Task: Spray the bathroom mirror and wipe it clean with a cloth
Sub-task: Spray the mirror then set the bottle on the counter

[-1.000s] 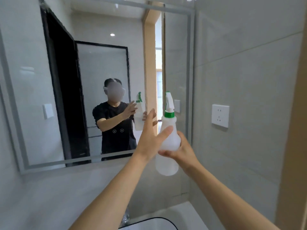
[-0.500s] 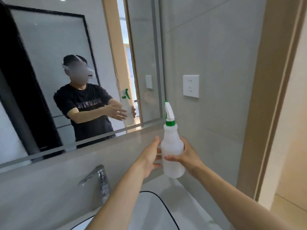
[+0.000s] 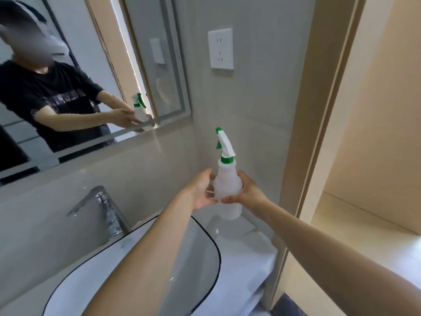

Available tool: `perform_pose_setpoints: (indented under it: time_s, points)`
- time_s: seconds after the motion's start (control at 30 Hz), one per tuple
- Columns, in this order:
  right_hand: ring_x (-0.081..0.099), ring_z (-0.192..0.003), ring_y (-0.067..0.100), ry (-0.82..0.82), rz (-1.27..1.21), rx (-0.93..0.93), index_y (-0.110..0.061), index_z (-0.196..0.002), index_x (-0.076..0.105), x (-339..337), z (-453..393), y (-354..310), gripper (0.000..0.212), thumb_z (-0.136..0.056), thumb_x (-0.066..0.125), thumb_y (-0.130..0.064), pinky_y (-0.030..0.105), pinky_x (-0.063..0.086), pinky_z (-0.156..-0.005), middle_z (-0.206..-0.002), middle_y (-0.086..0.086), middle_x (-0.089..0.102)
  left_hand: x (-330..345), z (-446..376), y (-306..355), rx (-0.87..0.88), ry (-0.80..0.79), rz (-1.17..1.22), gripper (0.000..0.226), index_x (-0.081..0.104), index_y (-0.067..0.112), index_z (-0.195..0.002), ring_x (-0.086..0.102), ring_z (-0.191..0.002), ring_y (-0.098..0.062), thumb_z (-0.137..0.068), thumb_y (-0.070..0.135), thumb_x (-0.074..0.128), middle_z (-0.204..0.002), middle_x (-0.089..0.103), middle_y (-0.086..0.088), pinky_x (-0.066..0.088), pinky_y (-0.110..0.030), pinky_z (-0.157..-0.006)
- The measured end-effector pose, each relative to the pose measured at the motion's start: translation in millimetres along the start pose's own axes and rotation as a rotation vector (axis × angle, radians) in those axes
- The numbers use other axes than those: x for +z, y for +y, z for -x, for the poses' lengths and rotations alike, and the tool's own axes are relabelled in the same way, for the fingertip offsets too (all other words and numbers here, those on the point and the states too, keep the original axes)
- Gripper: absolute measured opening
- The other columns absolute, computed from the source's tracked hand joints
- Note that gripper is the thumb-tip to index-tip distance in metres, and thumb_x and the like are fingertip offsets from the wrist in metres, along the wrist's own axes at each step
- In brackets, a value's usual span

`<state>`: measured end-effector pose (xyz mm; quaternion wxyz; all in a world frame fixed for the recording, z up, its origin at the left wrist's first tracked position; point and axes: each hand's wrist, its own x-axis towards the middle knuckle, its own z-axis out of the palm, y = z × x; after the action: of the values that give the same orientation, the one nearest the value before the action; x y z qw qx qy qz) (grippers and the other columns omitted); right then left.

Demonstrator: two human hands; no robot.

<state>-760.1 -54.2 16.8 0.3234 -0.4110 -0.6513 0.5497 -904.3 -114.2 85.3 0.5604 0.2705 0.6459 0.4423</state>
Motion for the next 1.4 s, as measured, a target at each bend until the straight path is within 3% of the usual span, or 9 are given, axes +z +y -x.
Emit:
perform_pose_setpoints:
  time_s: [0.13,0.23,0.33,0.4,0.63,0.8,0.97,1.27,1.4]
  points:
    - [0.061,-0.100,0.017,-0.014,0.055,0.051,-0.024,-0.131,0.049,-3.6,11.1,33.9,0.086,-0.059,0.090,0.001,0.024,0.050,-0.075,-0.110,-0.004,0.064,14.9,-7.8,-27.9,-0.078,-0.014,-0.004,0.034,0.054,0.012,-0.092,0.056,-0.078,-0.028,-0.101,0.041,0.040,-0.088,0.058,-0.014,0.049,-0.037,-0.073]
    - [0.060,-0.105,0.023,-0.023,0.110,0.100,-0.030,-0.128,0.046,-4.9,16.5,64.6,0.086,-0.059,0.091,-0.001,0.032,0.051,-0.083,-0.110,-0.003,0.063,25.8,-17.4,-50.8,-0.144,-0.025,0.027,0.030,0.057,0.012,-0.092,0.058,-0.084,-0.029,-0.100,0.038,0.044,-0.090,0.061,-0.013,0.051,-0.036,-0.076]
    - [0.056,-0.111,0.026,-0.025,0.148,0.144,-0.029,-0.132,0.044,-7.3,20.8,90.7,0.088,-0.062,0.091,-0.003,0.034,0.048,-0.088,-0.115,-0.001,0.059,35.3,-28.7,-71.8,-0.195,-0.002,0.048,0.032,0.055,0.011,-0.091,0.058,-0.095,-0.031,-0.103,0.034,0.037,-0.092,0.060,-0.013,0.051,-0.037,-0.074]
    - [0.055,-0.111,0.027,-0.034,0.163,0.175,-0.033,-0.131,0.041,-9.4,21.3,106.6,0.087,-0.065,0.089,-0.003,0.035,0.049,-0.081,-0.111,-0.005,0.058,40.7,-37.7,-83.8,-0.223,0.018,0.058,0.032,0.054,0.011,-0.096,0.058,-0.100,-0.032,-0.105,0.035,0.033,-0.094,0.059,-0.012,0.051,-0.038,-0.073]
    - [0.050,-0.110,0.024,-0.086,0.272,0.275,-0.023,-0.139,0.039,-8.4,11.1,144.2,0.085,-0.071,0.085,-0.002,0.044,0.056,-0.085,-0.099,-0.015,0.049,48.1,-71.6,-119.1,-0.301,0.052,0.097,0.033,0.051,0.010,-0.113,0.057,-0.099,-0.030,-0.105,0.036,0.033,-0.098,0.059,-0.012,0.050,-0.041,-0.091]
    - [0.050,-0.112,0.026,-0.117,0.301,0.302,-0.023,-0.144,0.037,-7.2,3.4,159.2,0.088,-0.072,0.084,-0.004,0.041,0.055,-0.084,-0.115,-0.003,0.050,45.9,-87.6,-132.8,-0.320,0.074,0.125,0.028,0.053,0.013,-0.107,0.056,-0.102,-0.030,-0.105,0.034,0.034,-0.105,0.059,-0.012,0.049,-0.042,-0.095]
    - [0.048,-0.111,0.024,-0.135,0.261,0.333,-0.026,-0.145,0.038,-11.0,-4.4,161.9,0.087,-0.073,0.079,0.003,0.040,0.056,-0.083,-0.115,-0.003,0.050,44.4,-96.9,-136.0,-0.314,0.094,0.138,0.028,0.055,0.014,-0.102,0.057,-0.111,-0.032,-0.105,0.032,0.034,-0.108,0.059,-0.012,0.049,-0.039,-0.087]
    - [0.052,-0.128,0.022,-0.118,0.020,0.392,-0.026,-0.144,0.044,-21.8,-1.4,168.4,0.077,-0.083,0.037,0.019,0.054,0.054,-0.095,-0.142,-0.002,0.053,42.6,-97.0,-143.0,-0.307,0.083,0.162,0.026,0.053,0.015,-0.092,0.054,-0.103,-0.031,-0.104,0.027,0.034,-0.099,0.057,-0.013,0.049,-0.039,-0.091]
    - [0.048,-0.131,0.021,-0.005,-0.044,0.403,-0.027,-0.150,0.040,-28.4,-6.0,141.3,0.066,-0.095,0.036,0.010,0.047,0.046,-0.106,-0.151,-0.002,0.044,32.2,-92.4,-136.9,-0.279,0.107,0.108,0.031,0.056,0.011,-0.117,0.049,-0.101,-0.029,-0.103,0.033,0.039,-0.105,0.049,-0.012,0.045,-0.037,-0.095]
